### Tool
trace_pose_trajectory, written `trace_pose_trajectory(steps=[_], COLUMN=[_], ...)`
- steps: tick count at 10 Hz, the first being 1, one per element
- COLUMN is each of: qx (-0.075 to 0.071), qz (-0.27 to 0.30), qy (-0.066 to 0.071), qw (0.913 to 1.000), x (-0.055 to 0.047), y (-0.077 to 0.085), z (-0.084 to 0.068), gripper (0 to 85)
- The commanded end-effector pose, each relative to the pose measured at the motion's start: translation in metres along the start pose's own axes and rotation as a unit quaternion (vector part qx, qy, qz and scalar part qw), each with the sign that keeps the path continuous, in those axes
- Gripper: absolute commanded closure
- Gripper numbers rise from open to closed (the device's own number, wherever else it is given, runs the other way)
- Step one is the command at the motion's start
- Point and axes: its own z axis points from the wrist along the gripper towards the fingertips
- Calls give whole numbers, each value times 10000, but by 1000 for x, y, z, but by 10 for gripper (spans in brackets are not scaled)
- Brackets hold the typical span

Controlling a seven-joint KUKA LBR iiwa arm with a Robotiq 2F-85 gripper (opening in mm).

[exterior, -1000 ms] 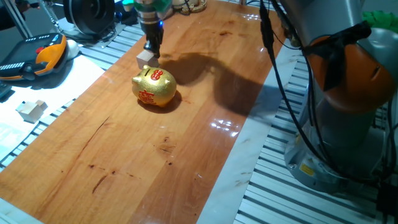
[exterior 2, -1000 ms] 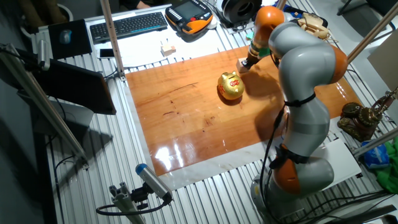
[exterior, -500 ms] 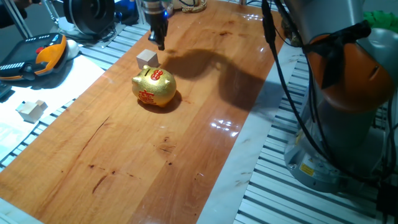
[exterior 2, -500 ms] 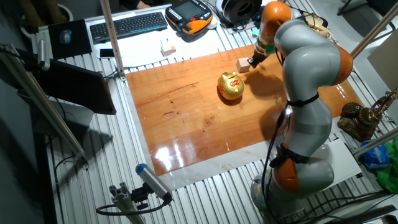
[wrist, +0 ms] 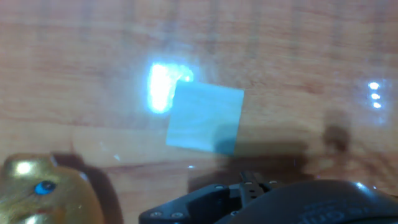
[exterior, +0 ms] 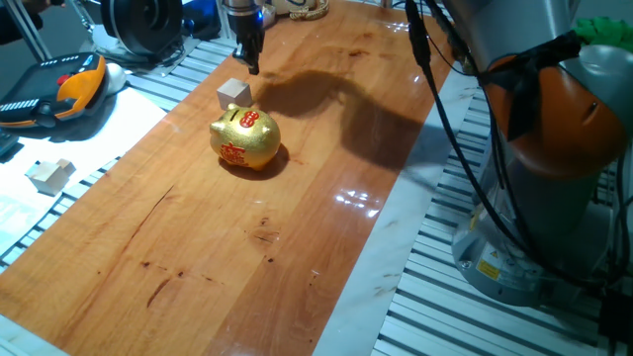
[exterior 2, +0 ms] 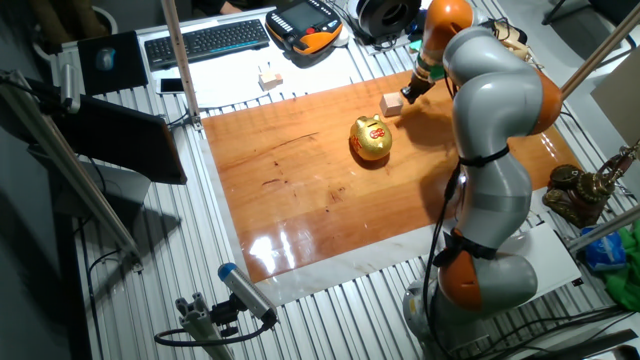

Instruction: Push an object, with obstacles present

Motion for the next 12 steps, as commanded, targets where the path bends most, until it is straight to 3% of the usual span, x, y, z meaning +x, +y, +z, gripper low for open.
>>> trace_pose_trajectory(steps=[1, 4, 5, 7, 12], qx=[-19, -72, -36, 112, 255], qz=[1, 33, 178, 289, 143], qy=[22, 87, 44, 132, -39], qw=[10000, 9999, 9998, 9994, 9996], x=[0, 0, 0, 0, 0], y=[1, 2, 2, 2, 2], z=[-2, -3, -3, -3, -3], gripper=[850, 850, 850, 850, 850])
